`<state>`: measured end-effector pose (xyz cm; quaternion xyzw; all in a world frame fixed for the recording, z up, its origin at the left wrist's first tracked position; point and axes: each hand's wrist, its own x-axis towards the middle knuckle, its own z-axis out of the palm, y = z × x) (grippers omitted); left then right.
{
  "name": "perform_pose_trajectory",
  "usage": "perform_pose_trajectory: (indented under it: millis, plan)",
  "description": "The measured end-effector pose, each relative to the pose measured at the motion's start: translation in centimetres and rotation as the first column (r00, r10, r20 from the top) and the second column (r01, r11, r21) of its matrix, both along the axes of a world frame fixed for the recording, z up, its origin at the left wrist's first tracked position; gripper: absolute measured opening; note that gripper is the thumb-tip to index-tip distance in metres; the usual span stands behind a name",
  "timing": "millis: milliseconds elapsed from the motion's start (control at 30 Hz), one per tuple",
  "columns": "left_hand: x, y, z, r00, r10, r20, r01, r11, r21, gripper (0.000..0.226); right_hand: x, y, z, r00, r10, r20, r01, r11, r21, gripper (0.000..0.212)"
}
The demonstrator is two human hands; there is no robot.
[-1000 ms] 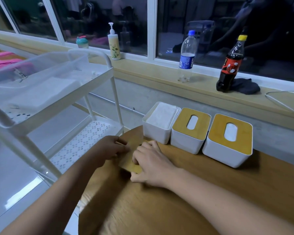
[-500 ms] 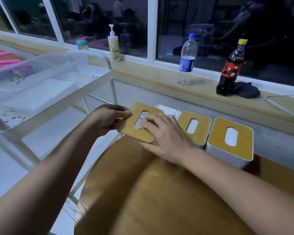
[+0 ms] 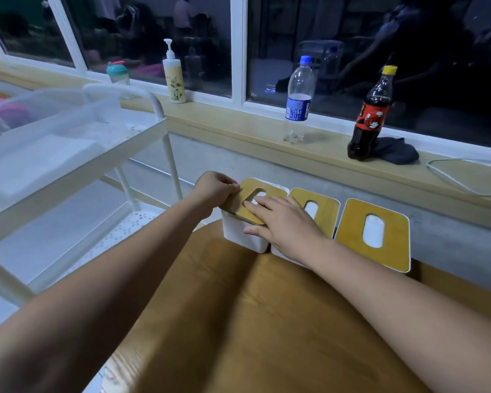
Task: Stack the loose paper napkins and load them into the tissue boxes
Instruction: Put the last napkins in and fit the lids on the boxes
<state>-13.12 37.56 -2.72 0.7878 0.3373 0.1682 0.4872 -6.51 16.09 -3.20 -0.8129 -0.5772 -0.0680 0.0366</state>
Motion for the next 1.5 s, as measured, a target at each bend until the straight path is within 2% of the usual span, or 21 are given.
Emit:
perform_pose_trajectory:
  millis: [167, 267, 433, 533, 633, 733, 800, 900, 1000, 1100, 1167, 1300, 1433, 1500]
  plan:
    - [-0.6, -0.9, -1.6, 0.998, -0.052, 0.023, 0.047, 0.985, 0.164, 0.02, 0.0, -0.1, -0.9, 1.0, -0.02, 0.002, 0.02, 0.999, -0.041, 0.069]
    - [-0.9, -1.4, -2.5, 0.995, -0.1, 0.015, 0.094, 0.968, 0.234, 0.032, -0.4, -0.1, -1.1, 0.998, -0.051, 0.035, 0.053, 0.998, -0.045, 0.083]
    - [-0.6, -1.3, -3.3, 0.989, -0.144, 0.03, 0.139, 0.983, 0.118, 0.041, -0.5, 0.3, -0.6, 0.996, -0.08, 0.046, 0.083, 0.994, -0.069, 0.066]
    - [-0.2, -1.3, -3.4, 0.98, -0.197, 0.017, 0.196, 0.98, 0.046, 0.051, -0.2, 0.4, -0.3, 0.997, -0.076, 0.014, 0.077, 0.994, -0.078, 0.064]
    - [0.1, -0.5, -3.4, 0.957, -0.287, -0.045, 0.287, 0.958, -0.01, 0.063, -0.1, 0.3, -0.5, 0.997, -0.079, 0.025, 0.081, 0.992, -0.092, 0.063]
    - [0.4, 0.2, -3.1, 0.93, -0.337, -0.145, 0.343, 0.939, 0.021, 0.072, -0.4, 0.0, -0.6, 0.995, -0.074, 0.064, 0.082, 0.989, -0.124, 0.066]
    - [1.0, 0.5, -2.5, 0.91, -0.352, -0.217, 0.38, 0.92, 0.099, 0.072, -0.3, -0.1, -0.5, 0.998, -0.053, 0.046, 0.059, 0.991, -0.118, 0.068]
    - [2.4, 0.4, -1.3, 0.904, -0.308, -0.297, 0.388, 0.883, 0.265, 0.066, 0.9, 0.0, 0.0, 0.993, -0.062, -0.102, 0.064, 0.998, 0.014, 0.067]
    - [3.8, -0.1, -0.6, 0.918, -0.251, -0.307, 0.361, 0.85, 0.383, 0.065, 3.4, 0.4, 0.4, 0.963, -0.197, -0.184, 0.217, 0.972, 0.093, 0.077]
    - [4.9, -0.7, -0.9, 0.904, -0.246, -0.35, 0.383, 0.831, 0.404, 0.065, 5.6, 0.7, 0.9, 0.924, -0.321, -0.207, 0.319, 0.947, -0.044, 0.099]
    - [5.2, -1.3, -1.4, 0.891, -0.233, -0.389, 0.394, 0.824, 0.408, 0.066, 6.4, 0.8, 1.2, 0.922, -0.324, -0.211, 0.307, 0.945, -0.111, 0.103]
    - [5.1, -2.0, -2.0, 0.874, -0.214, -0.437, 0.411, 0.805, 0.427, 0.083, 7.2, 0.9, 1.1, 0.94, -0.29, -0.181, 0.265, 0.953, -0.148, 0.109]
    - [5.3, -1.7, -2.0, 0.879, -0.22, -0.423, 0.407, 0.81, 0.423, 0.075, 7.6, 1.0, 0.8, 0.939, -0.284, -0.194, 0.259, 0.955, -0.144, 0.114]
    - [5.2, -1.8, -1.9, 0.891, -0.211, -0.402, 0.394, 0.8, 0.453, 0.059, 7.7, 1.1, 0.6, 0.94, -0.281, -0.192, 0.256, 0.956, -0.146, 0.115]
